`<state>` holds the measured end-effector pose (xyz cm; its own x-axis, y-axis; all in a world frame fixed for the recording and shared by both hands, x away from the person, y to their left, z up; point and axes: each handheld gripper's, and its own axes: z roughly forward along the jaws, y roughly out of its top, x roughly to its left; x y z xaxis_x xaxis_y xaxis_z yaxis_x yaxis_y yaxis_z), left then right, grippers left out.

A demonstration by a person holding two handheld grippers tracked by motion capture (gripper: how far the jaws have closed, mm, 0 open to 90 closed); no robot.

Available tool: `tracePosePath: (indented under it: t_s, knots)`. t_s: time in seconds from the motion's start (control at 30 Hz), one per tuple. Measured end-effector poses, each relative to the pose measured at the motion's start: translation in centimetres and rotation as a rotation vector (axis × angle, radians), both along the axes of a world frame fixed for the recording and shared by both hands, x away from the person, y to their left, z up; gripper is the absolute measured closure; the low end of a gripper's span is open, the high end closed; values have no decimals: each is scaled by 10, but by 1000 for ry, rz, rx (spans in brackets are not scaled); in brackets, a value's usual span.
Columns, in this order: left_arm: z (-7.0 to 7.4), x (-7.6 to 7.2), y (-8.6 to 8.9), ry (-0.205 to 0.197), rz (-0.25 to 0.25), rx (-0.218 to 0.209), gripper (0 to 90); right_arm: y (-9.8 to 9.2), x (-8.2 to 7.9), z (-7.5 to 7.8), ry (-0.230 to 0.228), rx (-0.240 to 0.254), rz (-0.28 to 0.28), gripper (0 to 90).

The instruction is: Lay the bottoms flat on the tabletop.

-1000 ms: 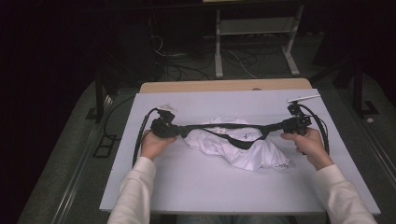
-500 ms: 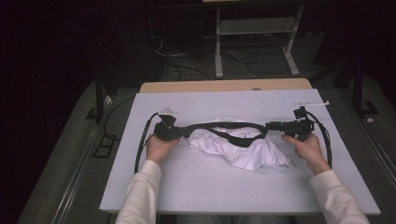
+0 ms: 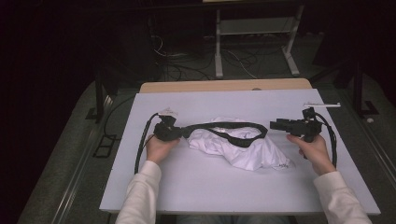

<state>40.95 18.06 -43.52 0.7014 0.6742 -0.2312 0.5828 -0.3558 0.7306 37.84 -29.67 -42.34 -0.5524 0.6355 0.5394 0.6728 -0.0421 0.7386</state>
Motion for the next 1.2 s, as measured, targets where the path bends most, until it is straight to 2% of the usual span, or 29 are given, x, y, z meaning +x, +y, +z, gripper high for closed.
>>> tracePosePath:
  t_s: [0.17,0.27,0.3,0.37,0.43,0.5,0.6,0.67,0.7,0.73,0.77,0.83,0.87,0.9,0.93,0.97,1.1,1.13,1.2]
  knots:
    - [1,-1,0,-3,3,0,876,-4,-4,-3,0,2,19,263]
    - [2,-1,1,-2,6,0,876,-2,-5,-7,8,-25,39,229]
    - [1,-1,1,-1,8,-2,875,1,-5,-9,14,-55,64,195]
    - [1,-1,1,4,10,-2,875,3,-5,-10,16,-66,74,191]
    - [1,-2,0,8,9,0,874,12,-3,-15,7,-105,108,184]
    - [1,-2,0,7,9,2,874,14,-3,-16,4,-112,119,184]
    - [1,-2,-2,4,1,8,874,26,1,-19,-20,-150,151,201]
    - [0,-3,-3,5,-1,10,874,33,6,-21,-31,-154,154,236]
    - [0,-2,-4,5,-6,12,874,39,11,-23,-41,-136,148,342]
    - [0,-2,-4,5,-6,12,874,39,11,-23,-41,-136,148,342]
    - [-1,-2,-5,6,-11,16,874,43,16,-25,-43,-114,168,509]
    - [-2,-2,-6,4,-11,18,874,48,20,-25,-26,-115,191,634]
    - [-2,-2,-6,4,-11,18,874,48,20,-25,-26,-115,191,634]
    - [-2,-2,-6,7,-9,17,874,53,22,-24,-17,-126,187,744]
    - [-2,-2,-6,7,-9,17,874,53,22,-24,-17,-126,187,744]
    - [-2,-2,-5,5,-8,17,874,53,21,-24,-2,-116,177,822]
    - [2,-3,-1,-4,-2,4,844,48,22,-23,33,-106,148,838]
    - [5,-4,1,-6,-2,-9,844,46,22,-23,46,-96,138,839]
    - [12,-7,7,-23,12,-41,780,40,22,-23,74,-84,119,842]
